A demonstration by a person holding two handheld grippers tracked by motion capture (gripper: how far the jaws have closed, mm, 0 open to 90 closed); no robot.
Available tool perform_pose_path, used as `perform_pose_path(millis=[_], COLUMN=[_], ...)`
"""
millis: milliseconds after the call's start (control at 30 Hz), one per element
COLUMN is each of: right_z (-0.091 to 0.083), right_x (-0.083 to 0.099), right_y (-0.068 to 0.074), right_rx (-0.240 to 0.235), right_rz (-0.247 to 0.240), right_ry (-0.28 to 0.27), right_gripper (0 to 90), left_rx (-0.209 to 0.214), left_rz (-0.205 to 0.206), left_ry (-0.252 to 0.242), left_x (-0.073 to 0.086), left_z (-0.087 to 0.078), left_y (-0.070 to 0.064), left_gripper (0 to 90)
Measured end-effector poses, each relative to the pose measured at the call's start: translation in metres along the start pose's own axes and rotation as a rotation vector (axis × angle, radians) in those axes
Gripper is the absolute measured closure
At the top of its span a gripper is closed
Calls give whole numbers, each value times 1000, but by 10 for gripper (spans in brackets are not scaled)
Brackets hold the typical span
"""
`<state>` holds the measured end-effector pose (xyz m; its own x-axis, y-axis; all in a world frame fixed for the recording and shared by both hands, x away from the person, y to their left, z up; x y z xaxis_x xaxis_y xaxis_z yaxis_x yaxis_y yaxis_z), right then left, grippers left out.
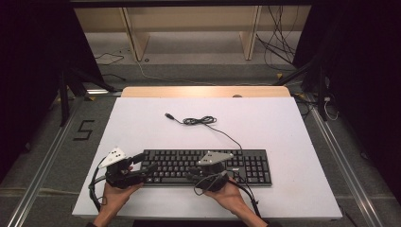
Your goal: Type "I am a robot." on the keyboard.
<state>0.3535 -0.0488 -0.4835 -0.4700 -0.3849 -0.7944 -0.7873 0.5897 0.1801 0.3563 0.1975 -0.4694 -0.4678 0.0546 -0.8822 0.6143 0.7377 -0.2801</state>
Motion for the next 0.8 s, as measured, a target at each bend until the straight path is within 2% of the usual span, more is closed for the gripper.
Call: perform_pose_path(millis=[200,800], right_z=[7,26], right_x=[5,13], right_y=[2,-1], right_rx=[2,47], right_rz=[-17,-39], right_ry=[37,118], right_gripper=[895,900], left_rx=[0,1], left_rz=[1,1], left_ry=[2,2], left_x=[0,0], left_z=[0,0], left_y=[0,0], left_gripper=[282,282])
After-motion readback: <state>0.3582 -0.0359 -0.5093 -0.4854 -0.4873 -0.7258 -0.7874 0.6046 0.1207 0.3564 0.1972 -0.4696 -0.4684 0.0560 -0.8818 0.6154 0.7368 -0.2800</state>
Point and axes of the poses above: each handheld gripper's, and its own axes: z roughly forward along the jaws, x roughly out of its underside, y roughly to its left, the point moved 4 cm from there along z, roughly forward along the jaws, and after that the axes turned 2 degrees about x, right-handed, at the moved point
